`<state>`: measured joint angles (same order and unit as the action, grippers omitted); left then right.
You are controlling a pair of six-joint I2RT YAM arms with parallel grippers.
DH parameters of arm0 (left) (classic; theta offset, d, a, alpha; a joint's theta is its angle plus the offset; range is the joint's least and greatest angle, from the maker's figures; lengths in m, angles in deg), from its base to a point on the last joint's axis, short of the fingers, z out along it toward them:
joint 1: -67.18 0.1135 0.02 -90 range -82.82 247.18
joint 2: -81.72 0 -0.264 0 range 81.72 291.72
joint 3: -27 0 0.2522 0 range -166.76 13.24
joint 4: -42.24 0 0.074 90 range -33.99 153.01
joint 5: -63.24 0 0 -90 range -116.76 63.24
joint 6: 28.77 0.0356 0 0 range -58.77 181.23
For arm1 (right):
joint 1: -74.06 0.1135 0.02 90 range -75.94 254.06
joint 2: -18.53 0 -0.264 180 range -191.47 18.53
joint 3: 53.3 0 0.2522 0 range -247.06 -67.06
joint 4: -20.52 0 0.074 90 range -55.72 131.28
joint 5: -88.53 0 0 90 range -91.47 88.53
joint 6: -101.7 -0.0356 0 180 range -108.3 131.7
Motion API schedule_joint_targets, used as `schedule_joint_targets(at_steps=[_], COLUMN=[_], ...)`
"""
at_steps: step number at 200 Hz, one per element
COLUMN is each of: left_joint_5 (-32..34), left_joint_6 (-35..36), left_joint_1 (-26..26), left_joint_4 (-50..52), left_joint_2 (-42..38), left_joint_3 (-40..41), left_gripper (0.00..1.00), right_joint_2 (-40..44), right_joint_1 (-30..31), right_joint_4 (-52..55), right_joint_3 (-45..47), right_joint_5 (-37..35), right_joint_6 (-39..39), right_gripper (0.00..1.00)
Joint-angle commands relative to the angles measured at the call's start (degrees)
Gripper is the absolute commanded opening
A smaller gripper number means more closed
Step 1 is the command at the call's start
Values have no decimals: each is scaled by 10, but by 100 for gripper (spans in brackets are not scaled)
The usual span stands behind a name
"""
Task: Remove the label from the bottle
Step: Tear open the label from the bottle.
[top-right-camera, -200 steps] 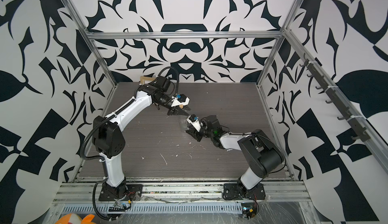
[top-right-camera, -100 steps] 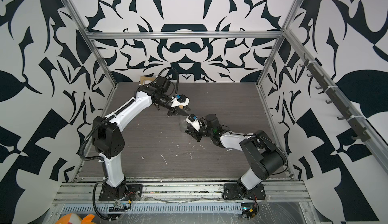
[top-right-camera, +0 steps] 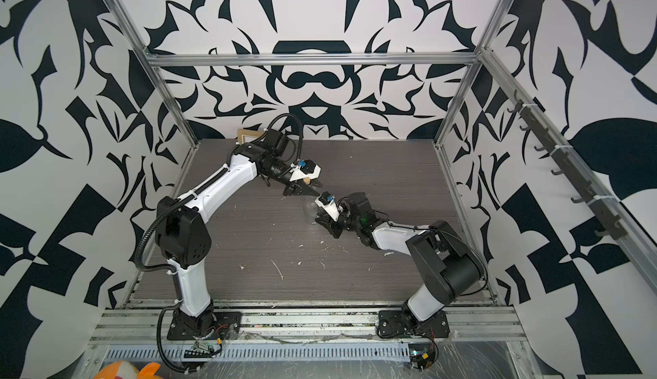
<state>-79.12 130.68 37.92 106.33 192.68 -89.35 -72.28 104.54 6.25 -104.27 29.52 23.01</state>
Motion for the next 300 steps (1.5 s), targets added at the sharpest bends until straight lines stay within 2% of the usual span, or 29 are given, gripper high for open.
schedule_joint_targets(at_steps=[1,89,138,167,186,251,300], left_joint_5=[55,54,50,50,49,51,52], left_joint_6=[4,2,2,3,4,1,-1], left_joint_1=[1,1,1,1,1,0,0], left_joint_4=[67,64,63,63,64,62,61], left_joint_2=[25,20,21,22,22,23,24], left_joint_3=[31,38,39,40,39,39,40], left_gripper=[0,0,0,0,0,0,0], right_joint_2=[12,-2,-6,-12,-19,-15,-4], right_joint_1=[4,11,11,10,11,12,18], right_joint_4=[-24,-32,-68,-69,-62,-58,-42], right_joint_3=[-13,-25,-10,-15,-23,-22,-21], right_joint_5=[-14,-18,-51,-43,-28,1,14], right_joint_6=[-9,-18,-21,-27,-30,-39,-42], right_gripper=[28,27,39,40,39,27,27])
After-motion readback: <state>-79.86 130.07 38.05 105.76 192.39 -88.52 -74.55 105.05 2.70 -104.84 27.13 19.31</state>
